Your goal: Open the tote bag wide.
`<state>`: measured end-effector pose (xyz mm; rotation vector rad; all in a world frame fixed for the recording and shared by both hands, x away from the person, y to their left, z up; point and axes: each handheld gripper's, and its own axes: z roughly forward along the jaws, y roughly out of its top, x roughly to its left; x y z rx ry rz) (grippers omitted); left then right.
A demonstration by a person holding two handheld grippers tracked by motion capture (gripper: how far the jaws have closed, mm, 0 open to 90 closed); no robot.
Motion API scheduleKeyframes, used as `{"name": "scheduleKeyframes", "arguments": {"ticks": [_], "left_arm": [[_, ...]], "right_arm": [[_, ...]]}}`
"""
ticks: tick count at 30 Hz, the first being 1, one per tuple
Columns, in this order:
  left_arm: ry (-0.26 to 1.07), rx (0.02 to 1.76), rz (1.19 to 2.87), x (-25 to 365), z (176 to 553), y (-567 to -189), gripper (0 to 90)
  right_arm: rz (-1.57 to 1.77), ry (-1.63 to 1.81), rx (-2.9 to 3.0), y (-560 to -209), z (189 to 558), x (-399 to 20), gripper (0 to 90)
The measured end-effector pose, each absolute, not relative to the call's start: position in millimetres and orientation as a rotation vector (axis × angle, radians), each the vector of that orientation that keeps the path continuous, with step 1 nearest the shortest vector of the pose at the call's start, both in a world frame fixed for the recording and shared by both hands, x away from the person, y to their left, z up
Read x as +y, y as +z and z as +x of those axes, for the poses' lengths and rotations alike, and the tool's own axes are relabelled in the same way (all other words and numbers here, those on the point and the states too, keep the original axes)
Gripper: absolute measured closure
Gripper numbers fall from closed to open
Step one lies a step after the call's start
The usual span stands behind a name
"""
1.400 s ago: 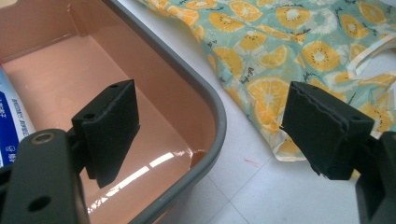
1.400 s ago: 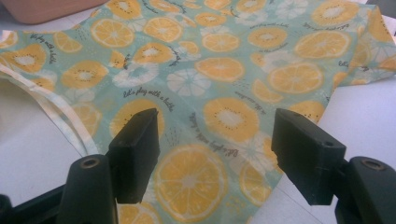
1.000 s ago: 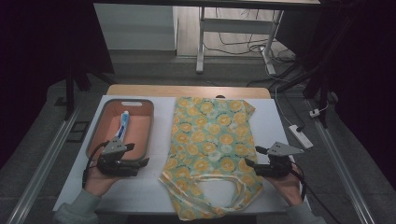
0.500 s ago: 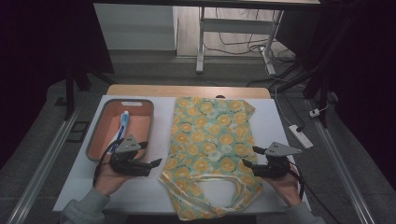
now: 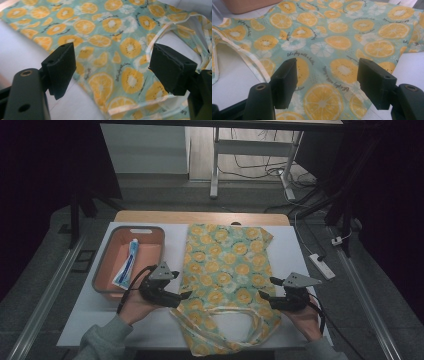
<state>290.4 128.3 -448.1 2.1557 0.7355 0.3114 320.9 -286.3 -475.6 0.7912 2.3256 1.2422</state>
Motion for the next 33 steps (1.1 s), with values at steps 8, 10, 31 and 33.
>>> {"name": "scheduleKeyframes", "arguments": {"ticks": [8,10,31,33], "left_arm": [[0.229,0.681,2.211,119.0,283.3,-458.2,21.8],[0.210,0.675,2.226,117.8,281.0,-461.6,21.9],[0.047,0.544,2.415,75.5,278.0,-500.0,57.1],[0.044,0.548,2.432,74.6,278.9,-501.6,70.4]], "right_arm": [[0.790,1.250,2.327,-476.2,320.4,-286.4,32.6],[0.796,1.255,2.330,-476.7,320.8,-286.3,32.6],[0.762,1.250,2.356,-476.3,317.9,-280.3,32.7],[0.762,1.247,2.359,-476.7,317.9,-280.1,32.6]]}}
